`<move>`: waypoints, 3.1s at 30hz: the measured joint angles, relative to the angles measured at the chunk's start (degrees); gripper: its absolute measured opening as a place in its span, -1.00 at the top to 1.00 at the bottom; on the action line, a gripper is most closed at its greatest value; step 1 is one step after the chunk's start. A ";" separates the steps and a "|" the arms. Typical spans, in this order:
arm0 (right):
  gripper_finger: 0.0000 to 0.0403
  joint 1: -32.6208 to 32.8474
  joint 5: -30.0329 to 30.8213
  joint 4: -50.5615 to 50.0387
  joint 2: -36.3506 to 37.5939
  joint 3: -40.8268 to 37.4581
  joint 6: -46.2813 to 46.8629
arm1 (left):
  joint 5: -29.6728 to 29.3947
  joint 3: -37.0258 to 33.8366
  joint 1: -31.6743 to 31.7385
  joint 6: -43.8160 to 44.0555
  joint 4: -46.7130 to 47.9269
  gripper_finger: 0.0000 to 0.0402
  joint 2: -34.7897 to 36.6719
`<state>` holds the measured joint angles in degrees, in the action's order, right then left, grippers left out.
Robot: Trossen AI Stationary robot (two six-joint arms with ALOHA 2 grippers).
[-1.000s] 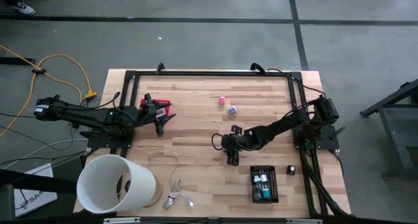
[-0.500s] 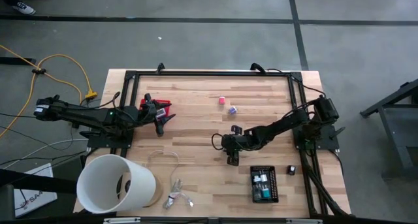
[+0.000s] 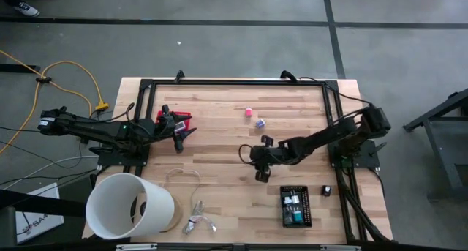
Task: Pick & Place Office items
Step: Put the blue charger adapter into the black bin
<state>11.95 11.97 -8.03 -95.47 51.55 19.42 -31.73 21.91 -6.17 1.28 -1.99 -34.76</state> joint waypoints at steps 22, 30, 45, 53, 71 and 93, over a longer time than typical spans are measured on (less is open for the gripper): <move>0.37 13.91 7.00 -32.11 9.43 12.78 26.79 | -0.02 0.00 0.00 0.02 -0.42 -0.13 0.00; 0.38 23.11 10.52 -36.55 9.41 12.78 47.27 | -0.02 0.00 0.00 0.02 -0.42 -0.13 0.00; 0.37 37.60 8.93 -36.55 7.28 12.78 79.46 | 0.00 0.00 0.00 0.00 -0.64 -0.13 0.00; 0.37 39.45 3.20 -31.46 2.83 12.78 85.77 | -0.01 0.00 0.02 0.00 -0.70 -0.13 0.00; 0.36 38.90 -3.46 -28.55 -3.57 12.78 94.40 | 0.00 0.00 0.00 0.02 -0.69 -0.13 0.00; 0.36 37.15 -6.38 -27.17 -6.13 12.76 92.80 | -0.02 0.00 0.01 0.01 -0.68 -0.13 0.00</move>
<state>49.10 5.59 -35.20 -101.60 64.31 112.22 -31.75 21.91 -6.17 1.28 -2.68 -34.76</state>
